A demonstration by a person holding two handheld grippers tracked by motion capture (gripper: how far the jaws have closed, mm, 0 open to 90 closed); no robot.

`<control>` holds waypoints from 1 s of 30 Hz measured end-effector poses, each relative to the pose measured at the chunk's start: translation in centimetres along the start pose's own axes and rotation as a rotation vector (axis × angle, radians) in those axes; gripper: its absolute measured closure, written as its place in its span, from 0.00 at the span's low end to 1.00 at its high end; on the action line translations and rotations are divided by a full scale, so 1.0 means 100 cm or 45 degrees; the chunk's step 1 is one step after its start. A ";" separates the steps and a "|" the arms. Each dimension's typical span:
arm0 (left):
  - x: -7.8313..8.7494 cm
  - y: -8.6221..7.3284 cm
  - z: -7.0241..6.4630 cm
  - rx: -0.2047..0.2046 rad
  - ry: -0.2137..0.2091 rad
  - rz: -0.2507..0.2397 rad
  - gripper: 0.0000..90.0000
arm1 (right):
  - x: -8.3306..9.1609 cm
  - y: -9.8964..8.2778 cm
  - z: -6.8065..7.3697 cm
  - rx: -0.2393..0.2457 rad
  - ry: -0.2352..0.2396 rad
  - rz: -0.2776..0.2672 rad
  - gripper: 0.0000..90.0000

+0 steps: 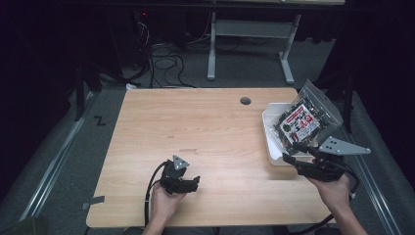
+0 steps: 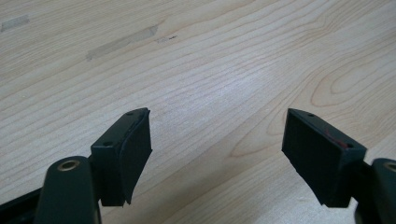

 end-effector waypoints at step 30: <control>0.001 0.001 -0.002 -0.008 -0.015 -0.017 0.28 | -0.074 -0.035 0.012 -0.059 0.115 0.157 0.49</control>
Point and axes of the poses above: each handheld gripper's, and its own axes: x roughly backward along the jaws, y roughly out of its top, z roughly to its left, the point moved 8 cm from there along -x, roughly forward along the jaws, and after that the axes turned 9 degrees about y, right-handed, at the moved point
